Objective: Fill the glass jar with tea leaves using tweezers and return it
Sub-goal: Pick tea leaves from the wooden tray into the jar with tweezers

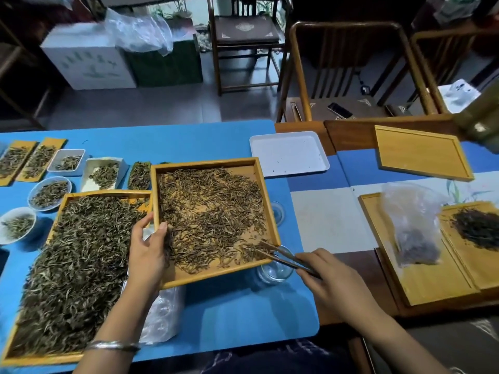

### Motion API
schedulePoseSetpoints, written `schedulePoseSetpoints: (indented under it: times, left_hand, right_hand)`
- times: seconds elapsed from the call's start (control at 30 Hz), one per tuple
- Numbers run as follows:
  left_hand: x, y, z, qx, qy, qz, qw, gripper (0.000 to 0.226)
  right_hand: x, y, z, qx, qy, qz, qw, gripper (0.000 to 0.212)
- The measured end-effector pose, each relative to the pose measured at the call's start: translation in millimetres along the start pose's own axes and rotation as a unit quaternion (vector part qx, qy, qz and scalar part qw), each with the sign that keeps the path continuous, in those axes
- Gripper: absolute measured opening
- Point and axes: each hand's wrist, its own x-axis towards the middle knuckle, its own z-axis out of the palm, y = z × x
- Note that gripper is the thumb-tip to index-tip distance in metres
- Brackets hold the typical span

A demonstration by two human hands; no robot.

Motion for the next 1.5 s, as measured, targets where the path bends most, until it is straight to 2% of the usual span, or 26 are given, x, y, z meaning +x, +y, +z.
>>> schedulePoseSetpoints:
  times: [0.13,0.3,0.63,0.8,0.9,1.17,1.5]
  left_hand:
    - [-1.7,-0.3,-0.7,-0.007,-0.007,-0.001,1.0,0.027]
    - [-3.3,3.5,0.5,0.004,-0.018,0.003,1.0,0.023]
    - [-2.8,8.0,-4.0,0.021,-0.037,0.005,0.999,0.025]
    - [-1.8,5.8,-3.4,0.024,-0.033,0.01,0.999,0.025]
    - [-2.9,5.3,-3.1,0.026,-0.037,0.018,0.999,0.026]
    - [-5.4,6.6,-2.2,0.03,-0.055,0.029,0.998,0.028]
    - [-3.6,10.1,1.7,0.02,-0.047,0.022,0.998,0.03]
  right_hand:
    - [4.4,-5.0,-0.3,0.01,0.009,-0.008,1.0,0.027]
    - [12.8,-6.7,2.9,-0.02,-0.028,-0.029,0.999,0.033]
    - [-11.6,17.9,-3.0,-0.051,-0.045,0.006,0.998,0.032]
    - [-9.9,7.9,-8.8,-0.022,-0.007,0.012,1.0,0.027]
    - [8.7,-8.0,-5.9,-0.012,0.004,-0.009,1.0,0.028]
    - [34.4,-30.1,9.7,-0.054,-0.04,-0.085,0.994,0.031]
    - [10.7,4.2,2.0,-0.083,-0.05,-0.044,0.994,0.031]
